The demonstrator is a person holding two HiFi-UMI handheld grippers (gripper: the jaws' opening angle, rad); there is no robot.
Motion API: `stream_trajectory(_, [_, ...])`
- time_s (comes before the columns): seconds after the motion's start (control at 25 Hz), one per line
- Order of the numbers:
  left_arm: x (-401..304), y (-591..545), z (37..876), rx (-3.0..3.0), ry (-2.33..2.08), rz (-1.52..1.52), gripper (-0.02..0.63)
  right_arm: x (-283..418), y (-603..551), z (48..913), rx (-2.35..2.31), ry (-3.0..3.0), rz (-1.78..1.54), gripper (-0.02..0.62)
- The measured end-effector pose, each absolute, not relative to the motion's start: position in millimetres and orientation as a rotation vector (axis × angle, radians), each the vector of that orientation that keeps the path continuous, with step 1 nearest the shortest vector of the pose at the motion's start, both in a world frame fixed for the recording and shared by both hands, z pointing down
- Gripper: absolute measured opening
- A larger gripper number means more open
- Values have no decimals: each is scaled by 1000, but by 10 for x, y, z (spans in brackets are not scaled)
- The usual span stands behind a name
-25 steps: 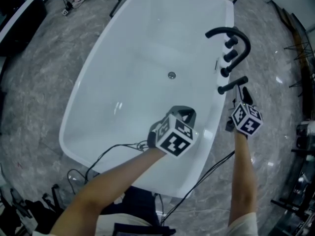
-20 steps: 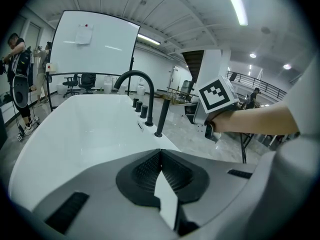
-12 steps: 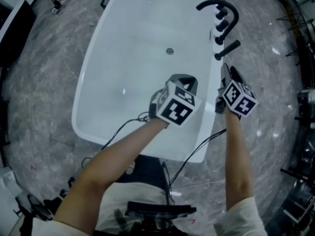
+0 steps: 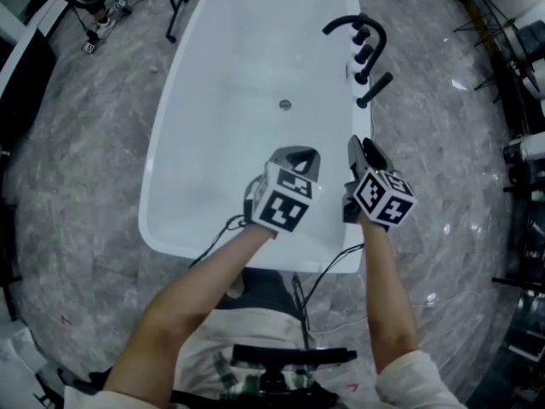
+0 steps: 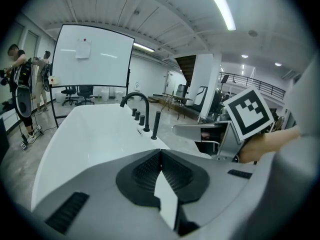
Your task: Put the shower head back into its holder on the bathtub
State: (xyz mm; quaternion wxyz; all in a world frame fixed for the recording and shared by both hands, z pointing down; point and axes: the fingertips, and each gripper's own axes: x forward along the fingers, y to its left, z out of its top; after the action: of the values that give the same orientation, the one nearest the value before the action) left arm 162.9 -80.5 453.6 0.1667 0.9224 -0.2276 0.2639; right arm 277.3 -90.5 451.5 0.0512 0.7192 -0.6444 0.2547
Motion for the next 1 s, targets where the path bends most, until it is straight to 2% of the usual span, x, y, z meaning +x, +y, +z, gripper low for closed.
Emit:
stream_trajectory(0.16, [1286,-816,4371,2655,-675,738,15,2450,-748,4330,2225,-1978,766,94])
stream_trajectory(0.28, [960,-818,4275,2656,-708,709,15,2189,-574,4167,2268,-1979,744,83])
stream_trajectory(0.44, [569,-804,4184,2680,-704,684,15,1836,-403,3962,2347,-1968,694,31])
stream_trajectory(0.76, [13,-452,4113,2722,-593,614,15,1013,-109,3712,2419,-1973,630,28])
stream_trajectory(1.0, [-300,-129,3932,2825,-527,569,15,352,200,3455,2426,-1990,434,12])
